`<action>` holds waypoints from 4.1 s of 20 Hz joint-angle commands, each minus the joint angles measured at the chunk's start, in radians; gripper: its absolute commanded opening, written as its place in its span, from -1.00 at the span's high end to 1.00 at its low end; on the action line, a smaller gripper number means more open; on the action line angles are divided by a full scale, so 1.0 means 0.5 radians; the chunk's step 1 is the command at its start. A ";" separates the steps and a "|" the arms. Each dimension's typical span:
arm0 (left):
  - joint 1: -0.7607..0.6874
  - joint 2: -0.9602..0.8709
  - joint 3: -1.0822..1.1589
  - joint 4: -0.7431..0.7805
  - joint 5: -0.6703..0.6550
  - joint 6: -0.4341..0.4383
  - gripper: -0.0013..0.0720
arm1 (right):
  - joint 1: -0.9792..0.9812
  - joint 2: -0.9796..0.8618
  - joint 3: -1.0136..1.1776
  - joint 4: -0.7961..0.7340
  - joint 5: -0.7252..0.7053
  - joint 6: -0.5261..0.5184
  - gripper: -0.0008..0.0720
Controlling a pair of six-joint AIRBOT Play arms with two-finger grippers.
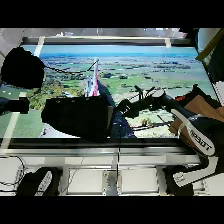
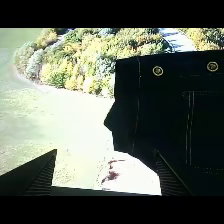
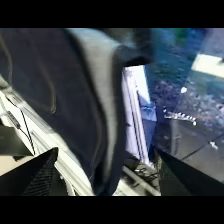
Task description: Fold the clothes and pants, and hang the long-sleeved shirts on hangers.
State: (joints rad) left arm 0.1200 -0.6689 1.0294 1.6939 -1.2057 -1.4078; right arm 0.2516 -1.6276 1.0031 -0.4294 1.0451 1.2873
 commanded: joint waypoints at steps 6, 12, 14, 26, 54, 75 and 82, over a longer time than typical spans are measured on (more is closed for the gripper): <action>0.000 0.021 0.002 -0.001 0.002 -0.006 -0.92 | 0.309 -0.156 -0.101 0.404 -0.439 -0.149 -0.92; 0.000 0.021 0.002 -0.008 0.002 -0.053 -0.92 | 0.498 -0.177 -0.047 0.551 -0.562 -0.155 -0.91; 0.000 0.021 0.002 -0.008 0.002 -0.073 -0.92 | 0.558 -0.229 0.076 0.547 -0.565 -0.155 -0.91; 0.000 0.023 0.002 -0.008 0.002 -0.072 -0.92 | 0.345 -0.235 0.670 0.086 -0.188 -0.071 0.95; 0.000 0.022 0.000 -0.008 -0.009 -0.073 -0.92 | -2.662 1.477 0.024 -2.349 0.908 0.385 0.86; 0.000 0.022 0.000 -0.006 -0.172 -0.072 -0.93 | -1.350 1.518 1.003 -1.194 1.154 0.089 0.94; 0.000 0.022 0.000 -0.006 -0.172 -0.072 -0.93 | -1.322 1.518 1.003 -1.191 1.180 0.091 0.94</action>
State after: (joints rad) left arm 0.1200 -0.6582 1.0294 1.6905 -1.2903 -1.4445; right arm -0.4229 -0.8688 1.5036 -1.0153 1.6295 1.3350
